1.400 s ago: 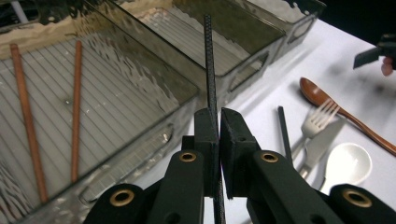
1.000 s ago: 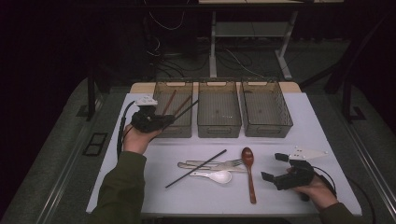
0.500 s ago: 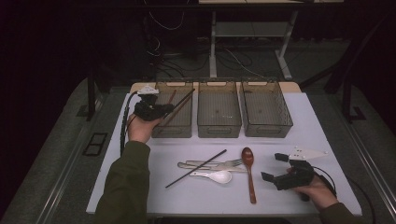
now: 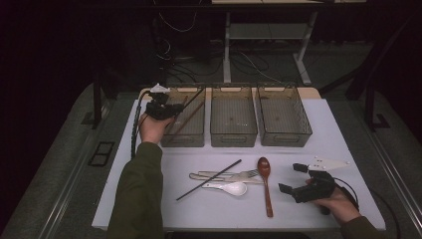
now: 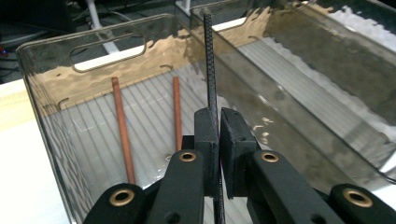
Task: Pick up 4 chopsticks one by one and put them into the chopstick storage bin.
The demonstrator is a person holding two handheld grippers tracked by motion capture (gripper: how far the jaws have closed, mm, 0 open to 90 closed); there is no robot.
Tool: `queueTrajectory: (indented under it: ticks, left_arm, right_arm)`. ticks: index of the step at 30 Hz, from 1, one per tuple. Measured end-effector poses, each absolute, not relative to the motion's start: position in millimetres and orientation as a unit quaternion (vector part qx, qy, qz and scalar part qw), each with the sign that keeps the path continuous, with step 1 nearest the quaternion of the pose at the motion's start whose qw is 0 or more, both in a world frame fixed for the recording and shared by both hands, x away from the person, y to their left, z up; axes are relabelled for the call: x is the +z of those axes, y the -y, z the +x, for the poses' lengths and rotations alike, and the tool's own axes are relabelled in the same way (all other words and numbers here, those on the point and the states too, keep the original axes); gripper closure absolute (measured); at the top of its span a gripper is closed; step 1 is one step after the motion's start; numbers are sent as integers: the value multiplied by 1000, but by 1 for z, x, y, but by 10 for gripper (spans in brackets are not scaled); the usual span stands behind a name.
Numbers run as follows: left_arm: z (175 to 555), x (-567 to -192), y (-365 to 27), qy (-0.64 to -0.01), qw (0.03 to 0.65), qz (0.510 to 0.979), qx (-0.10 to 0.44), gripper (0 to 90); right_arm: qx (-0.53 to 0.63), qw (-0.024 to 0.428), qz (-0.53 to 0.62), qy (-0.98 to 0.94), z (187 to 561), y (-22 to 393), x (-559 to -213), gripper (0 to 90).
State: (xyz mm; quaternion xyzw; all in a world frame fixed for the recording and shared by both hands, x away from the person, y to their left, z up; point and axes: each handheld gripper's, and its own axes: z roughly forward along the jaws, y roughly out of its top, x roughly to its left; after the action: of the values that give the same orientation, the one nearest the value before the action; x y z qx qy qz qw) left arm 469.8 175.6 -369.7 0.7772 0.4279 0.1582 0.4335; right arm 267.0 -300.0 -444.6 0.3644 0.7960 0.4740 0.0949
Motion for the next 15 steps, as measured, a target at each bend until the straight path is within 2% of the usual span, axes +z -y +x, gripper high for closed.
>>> queueTrajectory:
  ticks: [15]
  left_arm:
    - [484, -384, -176, -451, 418, 772, 162, 845]
  right_arm:
    - [476, 93, 364, -795, 267, 301, -444, 7]
